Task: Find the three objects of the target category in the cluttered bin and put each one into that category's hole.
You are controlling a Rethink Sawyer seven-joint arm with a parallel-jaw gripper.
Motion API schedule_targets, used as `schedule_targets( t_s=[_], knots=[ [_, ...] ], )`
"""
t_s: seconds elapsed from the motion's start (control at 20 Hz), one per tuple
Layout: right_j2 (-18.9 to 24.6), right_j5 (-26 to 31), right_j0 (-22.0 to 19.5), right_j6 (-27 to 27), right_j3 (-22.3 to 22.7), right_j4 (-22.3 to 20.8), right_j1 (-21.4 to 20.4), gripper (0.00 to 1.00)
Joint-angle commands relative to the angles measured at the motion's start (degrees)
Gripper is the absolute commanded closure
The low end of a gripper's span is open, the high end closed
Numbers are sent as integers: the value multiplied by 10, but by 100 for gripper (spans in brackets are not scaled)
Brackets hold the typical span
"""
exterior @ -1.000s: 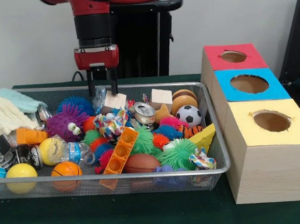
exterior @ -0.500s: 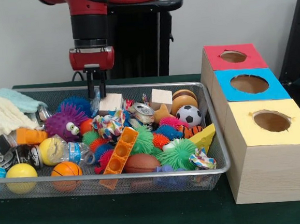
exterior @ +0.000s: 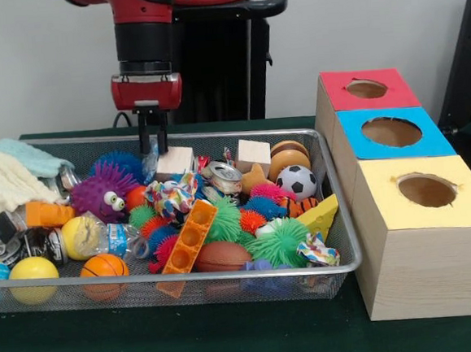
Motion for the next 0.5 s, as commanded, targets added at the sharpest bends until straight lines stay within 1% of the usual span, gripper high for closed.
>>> schedule_targets(
  t_s=[0.05,0.3,0.5],
  knots=[
    [-4,13,9,160,-79,60,-1,100],
    [0,45,5,161,-50,64,-52,100],
    [13,81,0,161,-35,73,-92,100]
  ],
)
